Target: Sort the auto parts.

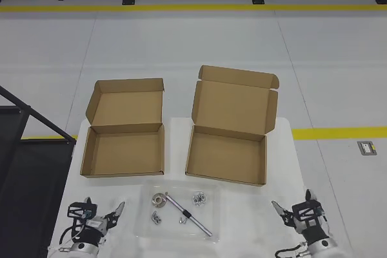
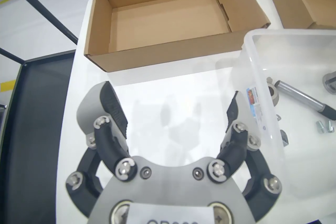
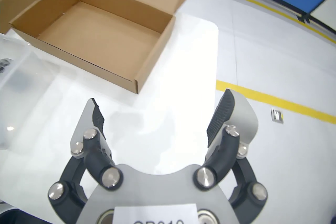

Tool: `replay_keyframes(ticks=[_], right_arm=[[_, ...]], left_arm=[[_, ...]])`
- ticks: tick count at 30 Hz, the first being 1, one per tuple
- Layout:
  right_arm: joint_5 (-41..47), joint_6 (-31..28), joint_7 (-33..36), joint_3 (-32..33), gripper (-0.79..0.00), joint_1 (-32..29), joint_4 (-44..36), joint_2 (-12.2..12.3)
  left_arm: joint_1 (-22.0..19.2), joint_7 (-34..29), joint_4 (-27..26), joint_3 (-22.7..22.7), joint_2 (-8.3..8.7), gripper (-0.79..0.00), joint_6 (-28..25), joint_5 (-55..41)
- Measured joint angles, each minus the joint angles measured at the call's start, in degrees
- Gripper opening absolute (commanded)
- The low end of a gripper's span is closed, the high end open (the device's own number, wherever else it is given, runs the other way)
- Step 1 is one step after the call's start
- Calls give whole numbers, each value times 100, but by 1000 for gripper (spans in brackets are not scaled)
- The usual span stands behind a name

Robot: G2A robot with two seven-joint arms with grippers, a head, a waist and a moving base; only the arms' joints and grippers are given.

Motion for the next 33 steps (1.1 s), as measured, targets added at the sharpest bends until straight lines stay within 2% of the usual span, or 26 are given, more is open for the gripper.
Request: replay_keyframes(ticks=[5, 12, 15, 18, 29, 31, 33], right_arm=[[-251, -938, 799, -201, 0, 405, -667, 50], [-500, -2443, 2182, -1106, 0, 1277, -1111, 77], [-358, -2916, 2791, -1664, 0, 1706, -988, 46], [-304, -3028, 3408, -1888, 0, 1946, -903, 30], [-285, -3105, 3044, -1921, 0, 1880, -980, 35], [-248, -3300, 2904, -2076, 0, 1914, -882, 33], [40, -3442, 3103, -2356, 0, 2206, -734, -10]], left_arm=[[141, 520, -23, -207, -4, 0, -103, -31], [269, 887, 45, -348, -8, 0, -243, 55], [267, 883, 44, -346, -8, 0, -240, 52], [267, 882, 44, -346, -8, 0, -238, 52], [267, 882, 44, -346, -8, 0, -238, 52], [267, 882, 44, -346, -8, 0, -238, 52], [267, 882, 44, -346, -8, 0, -238, 52]])
